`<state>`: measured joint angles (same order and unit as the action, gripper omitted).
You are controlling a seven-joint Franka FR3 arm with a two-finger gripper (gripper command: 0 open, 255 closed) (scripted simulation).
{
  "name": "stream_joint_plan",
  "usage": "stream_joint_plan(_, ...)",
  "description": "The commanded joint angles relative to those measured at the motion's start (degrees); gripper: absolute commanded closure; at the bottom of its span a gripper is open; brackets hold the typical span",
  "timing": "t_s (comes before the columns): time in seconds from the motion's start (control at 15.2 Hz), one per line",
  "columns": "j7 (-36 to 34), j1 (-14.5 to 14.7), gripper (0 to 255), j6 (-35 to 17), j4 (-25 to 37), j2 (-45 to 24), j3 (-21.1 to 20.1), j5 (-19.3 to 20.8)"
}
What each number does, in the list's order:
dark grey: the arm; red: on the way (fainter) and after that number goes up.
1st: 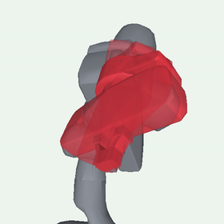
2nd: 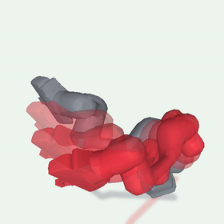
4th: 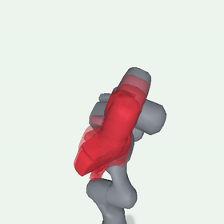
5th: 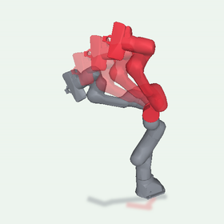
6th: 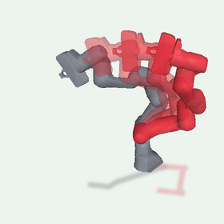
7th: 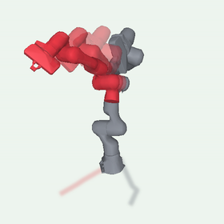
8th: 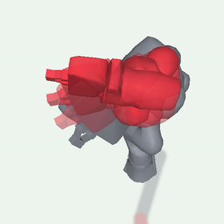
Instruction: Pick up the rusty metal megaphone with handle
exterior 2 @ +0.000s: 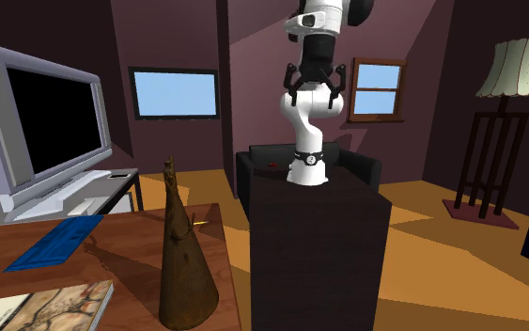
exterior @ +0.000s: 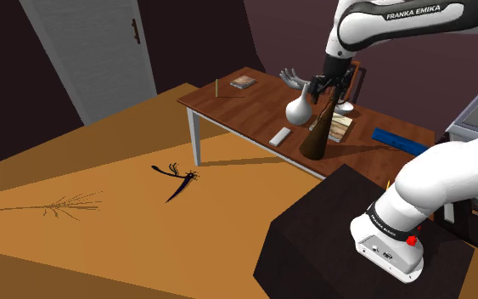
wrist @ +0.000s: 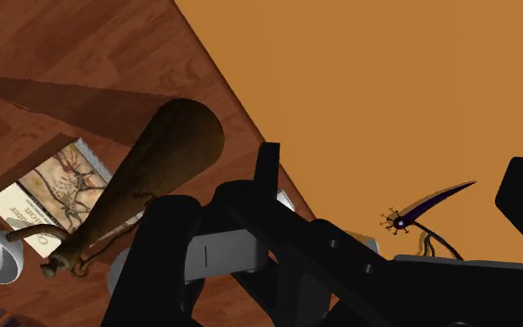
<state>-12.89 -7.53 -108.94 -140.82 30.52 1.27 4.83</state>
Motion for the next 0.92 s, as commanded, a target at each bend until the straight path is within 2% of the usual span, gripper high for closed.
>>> stream_joint_plan(0.0,-1.56,-1.40,0,-4.53,-0.28,-3.04,0.90,0.42)
stream_joint_plan(0.86,-9.96,-8.74,0,-28.29,3.31,-23.91,7.21,0.18)
